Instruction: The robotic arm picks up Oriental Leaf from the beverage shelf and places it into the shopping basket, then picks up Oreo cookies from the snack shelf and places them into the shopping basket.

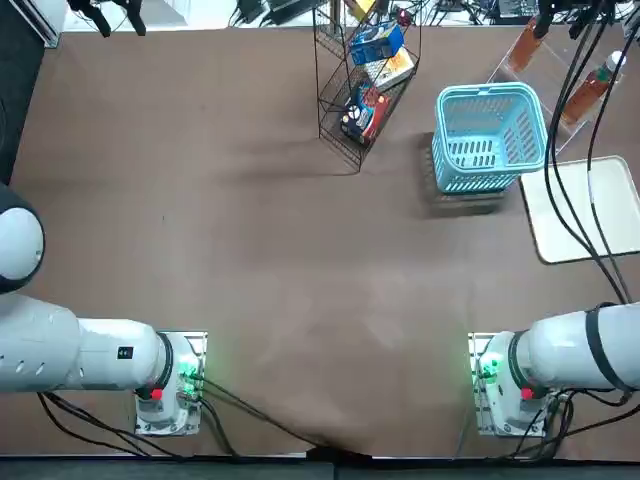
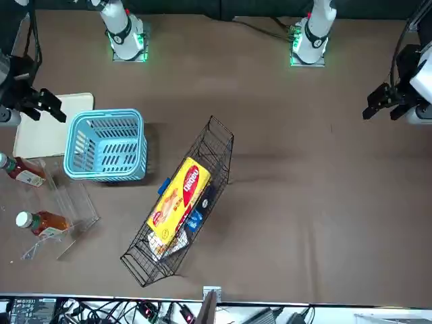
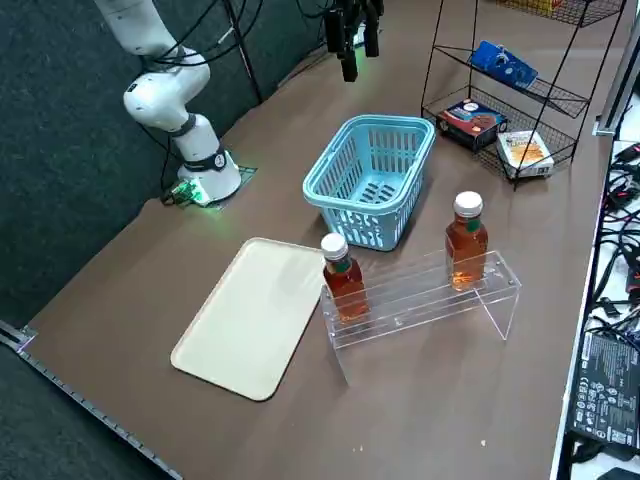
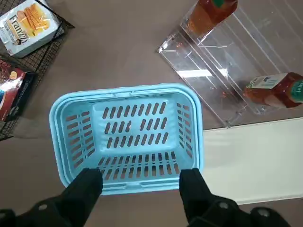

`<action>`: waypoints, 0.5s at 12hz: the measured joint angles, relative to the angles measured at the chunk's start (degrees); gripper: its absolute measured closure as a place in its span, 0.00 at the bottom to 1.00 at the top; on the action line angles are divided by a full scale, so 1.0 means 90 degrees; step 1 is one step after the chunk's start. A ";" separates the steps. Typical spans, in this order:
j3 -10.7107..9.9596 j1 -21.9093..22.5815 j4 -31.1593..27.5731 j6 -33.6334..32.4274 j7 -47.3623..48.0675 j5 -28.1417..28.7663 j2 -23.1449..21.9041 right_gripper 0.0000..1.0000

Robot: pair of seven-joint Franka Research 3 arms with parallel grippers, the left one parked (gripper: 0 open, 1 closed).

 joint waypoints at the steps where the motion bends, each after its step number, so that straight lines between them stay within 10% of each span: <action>1: 0.0000 0.0000 0.0000 -0.0001 0.0000 0.0000 0.0000 0.00; 6: -0.0001 -0.0003 0.0000 -0.0008 -0.0001 0.0000 0.0000 0.00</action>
